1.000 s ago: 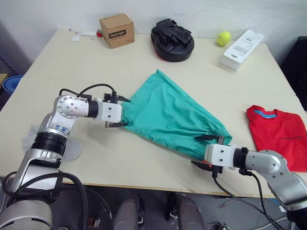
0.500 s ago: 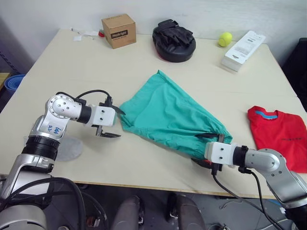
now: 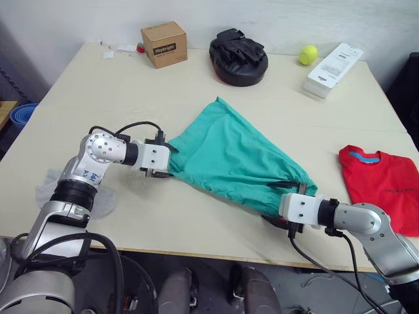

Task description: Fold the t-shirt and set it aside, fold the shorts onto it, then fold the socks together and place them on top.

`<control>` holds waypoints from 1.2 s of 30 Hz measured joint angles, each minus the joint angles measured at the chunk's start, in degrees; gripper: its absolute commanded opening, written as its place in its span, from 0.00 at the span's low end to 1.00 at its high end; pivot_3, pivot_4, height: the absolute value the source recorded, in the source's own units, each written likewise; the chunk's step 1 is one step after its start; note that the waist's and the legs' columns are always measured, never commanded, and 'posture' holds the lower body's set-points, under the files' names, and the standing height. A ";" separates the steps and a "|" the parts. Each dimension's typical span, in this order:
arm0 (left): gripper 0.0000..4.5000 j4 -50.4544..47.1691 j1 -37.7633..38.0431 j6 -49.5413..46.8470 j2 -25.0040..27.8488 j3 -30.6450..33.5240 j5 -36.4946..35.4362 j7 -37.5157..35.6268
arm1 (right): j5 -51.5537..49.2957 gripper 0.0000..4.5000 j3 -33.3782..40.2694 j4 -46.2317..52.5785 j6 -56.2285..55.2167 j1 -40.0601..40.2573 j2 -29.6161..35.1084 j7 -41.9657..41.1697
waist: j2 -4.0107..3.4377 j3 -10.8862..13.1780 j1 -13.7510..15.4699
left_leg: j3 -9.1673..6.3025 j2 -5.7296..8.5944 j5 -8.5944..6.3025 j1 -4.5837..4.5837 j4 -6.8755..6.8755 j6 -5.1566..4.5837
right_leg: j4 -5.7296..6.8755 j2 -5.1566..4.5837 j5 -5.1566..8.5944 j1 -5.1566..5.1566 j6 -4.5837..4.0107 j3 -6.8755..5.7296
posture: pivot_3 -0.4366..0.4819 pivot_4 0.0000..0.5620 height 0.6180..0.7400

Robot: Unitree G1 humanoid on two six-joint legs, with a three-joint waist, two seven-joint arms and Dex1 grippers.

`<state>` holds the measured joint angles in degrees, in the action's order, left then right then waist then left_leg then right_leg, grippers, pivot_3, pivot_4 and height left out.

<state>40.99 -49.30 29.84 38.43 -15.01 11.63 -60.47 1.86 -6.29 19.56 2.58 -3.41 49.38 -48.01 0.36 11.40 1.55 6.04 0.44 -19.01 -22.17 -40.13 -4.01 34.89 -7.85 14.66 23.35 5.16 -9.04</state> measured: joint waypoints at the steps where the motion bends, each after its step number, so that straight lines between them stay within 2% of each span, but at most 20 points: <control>1: 0.51 0.37 -0.02 0.41 -0.05 -0.08 0.18 0.27 | 0.07 0.92 -0.01 -0.12 0.02 -0.16 -0.07 -0.01 | 0.00 0.00 -0.02 | 0.00 0.00 0.00 0.00 0.00 0.00 | -0.01 -0.03 0.00 0.00 0.00 0.00 | 0.48 0.27 1.00; 2: 0.44 0.72 -0.22 0.91 -0.05 -0.45 0.45 0.36 | 0.19 0.88 -0.04 -0.36 0.01 -0.30 -0.21 -0.03 | 0.00 0.00 -0.02 | 0.00 0.00 0.00 0.00 0.00 0.00 | 0.00 -0.07 0.00 0.00 0.00 -0.01 | 0.48 0.27 1.00; 8: 0.00 2.36 -1.22 1.02 -0.03 -1.84 0.98 -1.42 | 0.54 0.41 -0.10 -2.05 -0.24 -0.80 -0.62 -0.61 | 0.00 0.00 -0.12 | 0.02 0.00 0.00 -0.02 0.02 0.00 | 0.00 -0.05 0.00 0.04 0.00 -0.01 | 0.48 0.27 1.00; 10: 0.00 1.44 -0.64 -0.64 0.24 -1.56 -0.22 -2.86 | 0.97 0.24 -0.20 -2.20 -1.00 -0.89 -0.61 -1.23 | 0.00 0.00 -0.22 | 0.03 0.00 0.00 -0.02 0.02 0.00 | 0.00 -0.05 0.00 0.05 0.00 -0.01 | 0.48 0.27 1.00; 13: 0.00 -9.02 5.69 -8.65 3.48 0.35 -5.11 -8.76 | 1.78 0.03 -0.95 -4.64 -5.38 -2.18 0.23 -2.87 | -0.04 -0.02 -1.01 | 0.07 -0.01 -0.05 0.00 0.08 0.01 | -0.02 -0.05 0.03 0.08 -0.05 0.01 | 0.48 0.27 1.00; 17: 0.00 -26.53 16.85 -18.31 10.66 2.89 -10.68 -14.39 | -0.84 0.01 -2.36 -7.69 -15.20 -3.45 2.70 -9.63 | -0.09 -0.04 -2.06 | 0.06 -0.17 -0.15 0.09 0.16 0.18 | -0.09 0.11 0.10 0.07 -0.17 0.01 | 0.48 0.27 1.00; 21: 0.00 -38.91 27.81 -24.38 13.03 7.69 -12.01 -10.75 | -2.10 0.01 -4.72 -14.04 -27.85 -6.95 3.67 -15.60 | -0.18 -0.02 -2.04 | 0.07 -0.21 -0.15 0.17 0.14 0.20 | -0.07 0.12 0.12 0.00 -0.19 0.05 | 0.48 0.27 1.00; 27: 0.00 -59.80 47.05 -40.52 16.43 15.08 -17.87 -7.42 | -0.25 0.01 -8.14 -26.36 -43.46 -14.97 3.69 -19.03 | -0.30 0.01 -1.93 | 0.05 -0.22 -0.22 0.24 0.16 0.30 | -0.07 0.06 0.20 0.00 -0.31 0.11 | 0.48 0.27 1.00; 32: 0.00 -71.27 59.13 -47.82 16.89 18.70 -20.24 -4.89 | 0.52 0.01 -11.43 -36.89 -55.28 -20.95 3.23 -20.04 | -0.32 0.01 -1.60 | 0.03 -0.27 -0.25 0.48 0.15 0.38 | -0.17 0.06 0.33 -0.20 -0.52 0.09 | 0.48 0.27 1.00; 34: 0.00 -73.58 61.89 -48.75 16.88 19.05 -20.25 -3.50 | -0.21 0.01 -11.98 -39.49 -57.34 -21.46 2.73 -20.27 | -0.38 0.05 -1.49 | -0.08 -0.29 -0.38 0.97 0.20 0.55 | -0.23 0.05 0.49 -0.71 -0.58 0.05 | 0.48 0.27 1.00; 36: 0.00 -74.69 63.47 -49.26 16.88 19.42 -20.12 -2.15 | -0.93 0.01 -12.57 -40.37 -57.68 -21.79 2.64 -20.39 | -0.41 0.04 -1.51 | -0.13 -0.33 -0.55 1.11 0.20 0.64 | -0.19 0.04 0.55 -0.81 -0.64 0.04 | 0.48 0.27 1.00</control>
<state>-33.69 14.17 -19.42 55.31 4.41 -8.49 -62.61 0.93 -18.86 -20.81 -55.10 -25.20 52.03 -68.40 -0.05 11.44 0.05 5.91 0.10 -19.56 -21.07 -39.93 -3.37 34.70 -7.81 15.22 22.55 4.52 -9.01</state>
